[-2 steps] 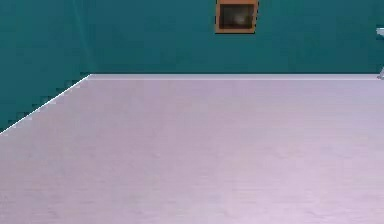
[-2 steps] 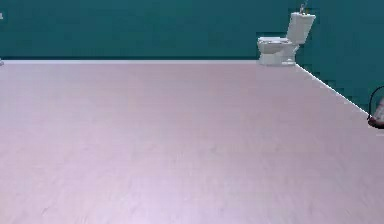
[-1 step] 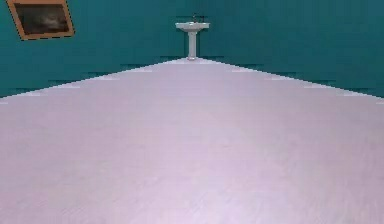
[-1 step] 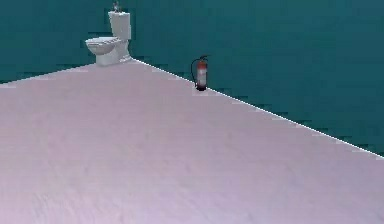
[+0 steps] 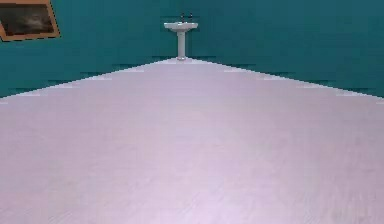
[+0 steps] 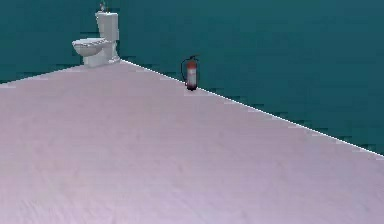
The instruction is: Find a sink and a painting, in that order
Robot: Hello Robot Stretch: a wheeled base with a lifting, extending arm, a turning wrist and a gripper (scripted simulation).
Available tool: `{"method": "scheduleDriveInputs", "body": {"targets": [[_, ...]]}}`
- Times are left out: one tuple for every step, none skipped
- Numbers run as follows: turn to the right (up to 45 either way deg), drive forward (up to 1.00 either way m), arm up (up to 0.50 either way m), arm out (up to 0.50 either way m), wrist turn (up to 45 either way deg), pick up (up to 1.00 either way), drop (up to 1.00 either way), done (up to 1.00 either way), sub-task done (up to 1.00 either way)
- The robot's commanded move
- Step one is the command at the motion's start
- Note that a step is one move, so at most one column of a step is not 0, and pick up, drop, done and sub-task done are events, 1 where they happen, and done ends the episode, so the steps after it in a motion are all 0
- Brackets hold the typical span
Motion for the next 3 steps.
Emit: {"method": "scheduleDriveInputs", "body": {"targets": [[0.0, 1.00, 0.00, 0.00, 0.0, 0.00, 0.00, 0.00, 0.00], [0.0, 1.00, 0.00, 0.00, 0.0, 0.00, 0.00, 0.00, 0.00], [0.0, 1.00, 0.00, 0.00, 0.0, 0.00, 0.00, 0.00, 0.00]]}}
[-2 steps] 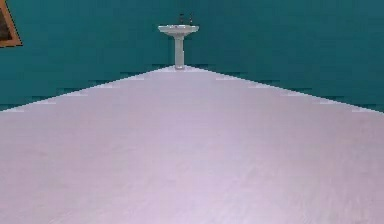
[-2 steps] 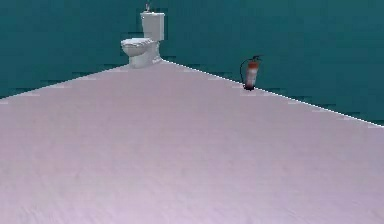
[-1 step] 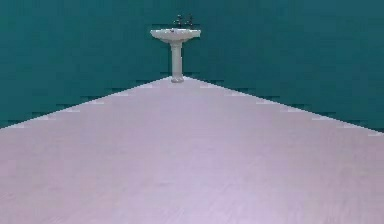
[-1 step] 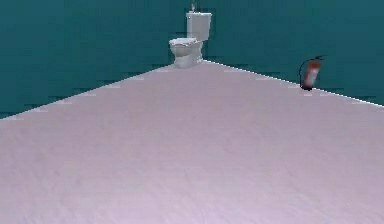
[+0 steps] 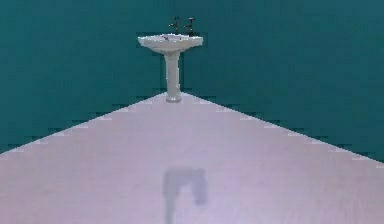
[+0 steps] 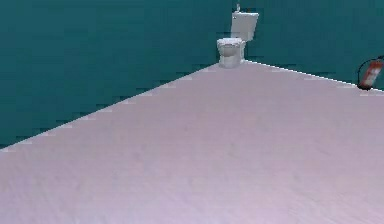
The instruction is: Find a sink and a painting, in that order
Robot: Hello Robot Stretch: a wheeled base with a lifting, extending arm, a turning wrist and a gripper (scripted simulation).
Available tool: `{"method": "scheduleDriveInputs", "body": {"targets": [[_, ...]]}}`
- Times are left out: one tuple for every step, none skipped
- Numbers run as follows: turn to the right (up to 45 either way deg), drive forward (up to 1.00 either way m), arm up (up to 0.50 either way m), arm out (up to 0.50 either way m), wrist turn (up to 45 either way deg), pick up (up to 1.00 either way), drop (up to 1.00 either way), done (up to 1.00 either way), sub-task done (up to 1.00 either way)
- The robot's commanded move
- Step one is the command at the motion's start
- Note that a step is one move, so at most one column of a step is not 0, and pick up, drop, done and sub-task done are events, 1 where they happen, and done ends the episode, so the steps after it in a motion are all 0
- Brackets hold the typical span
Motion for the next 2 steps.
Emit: {"method": "scheduleDriveInputs", "body": {"targets": [[0.0, 1.00, 0.00, 0.00, 0.0, 0.00, 0.00, 0.00, 0.00], [3.0, 0.00, 0.00, 0.00, 0.0, 0.00, 0.00, 0.00, 0.00]]}}
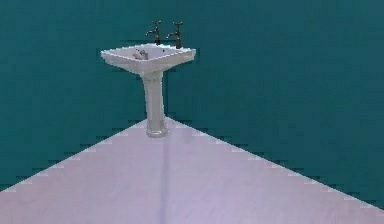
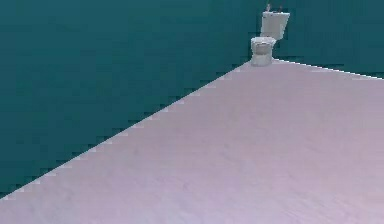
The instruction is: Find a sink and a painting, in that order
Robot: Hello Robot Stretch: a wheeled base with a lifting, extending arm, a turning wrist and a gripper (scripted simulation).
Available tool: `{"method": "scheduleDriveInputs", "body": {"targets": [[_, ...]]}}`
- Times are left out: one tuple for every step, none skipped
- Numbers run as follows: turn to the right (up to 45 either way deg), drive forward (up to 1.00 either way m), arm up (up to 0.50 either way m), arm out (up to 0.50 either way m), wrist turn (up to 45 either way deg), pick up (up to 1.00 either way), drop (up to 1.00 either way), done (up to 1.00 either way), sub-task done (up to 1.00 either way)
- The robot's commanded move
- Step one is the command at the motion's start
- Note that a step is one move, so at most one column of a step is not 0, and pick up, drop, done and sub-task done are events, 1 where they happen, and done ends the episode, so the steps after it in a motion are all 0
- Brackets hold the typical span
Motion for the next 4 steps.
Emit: {"method": "scheduleDriveInputs", "body": {"targets": [[0.0, 0.95, 0.00, 0.00, 0.0, 0.00, 0.00, 0.00, 0.00], [-18.0, 0.00, 0.00, 0.00, 0.0, 0.00, 0.00, 0.00, 0.00], [0.0, 0.00, 0.00, 0.00, 0.0, 0.00, 0.00, 0.00, 1.00], [-45.0, 0.00, 0.00, 0.00, 0.0, 0.00, 0.00, 0.00, 0.00]]}}
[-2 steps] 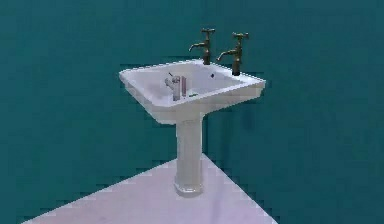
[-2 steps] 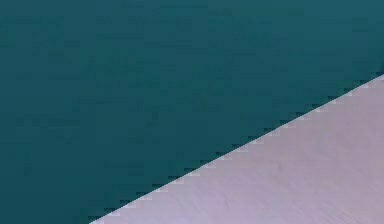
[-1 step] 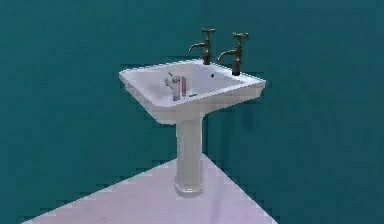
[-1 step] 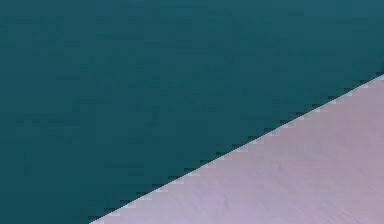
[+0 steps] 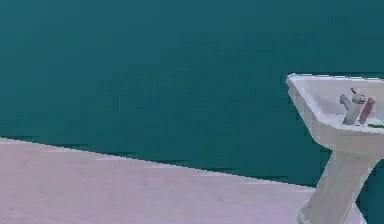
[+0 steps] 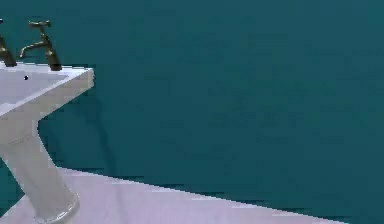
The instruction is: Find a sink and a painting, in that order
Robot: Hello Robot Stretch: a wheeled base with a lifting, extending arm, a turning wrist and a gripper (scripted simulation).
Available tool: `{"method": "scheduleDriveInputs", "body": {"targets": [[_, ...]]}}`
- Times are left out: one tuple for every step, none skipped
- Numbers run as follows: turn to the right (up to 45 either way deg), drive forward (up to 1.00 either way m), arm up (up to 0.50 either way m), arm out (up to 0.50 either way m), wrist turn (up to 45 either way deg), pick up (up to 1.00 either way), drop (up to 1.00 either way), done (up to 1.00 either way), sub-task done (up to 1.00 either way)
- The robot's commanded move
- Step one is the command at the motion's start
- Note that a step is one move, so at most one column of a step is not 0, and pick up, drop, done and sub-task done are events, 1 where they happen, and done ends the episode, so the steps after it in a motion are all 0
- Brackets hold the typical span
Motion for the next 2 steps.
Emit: {"method": "scheduleDriveInputs", "body": {"targets": [[-45.0, 0.00, 0.00, 0.00, 0.0, 0.00, 0.00, 0.00, 0.00], [0.0, 1.00, 0.00, 0.00, 0.0, 0.00, 0.00, 0.00, 0.00]]}}
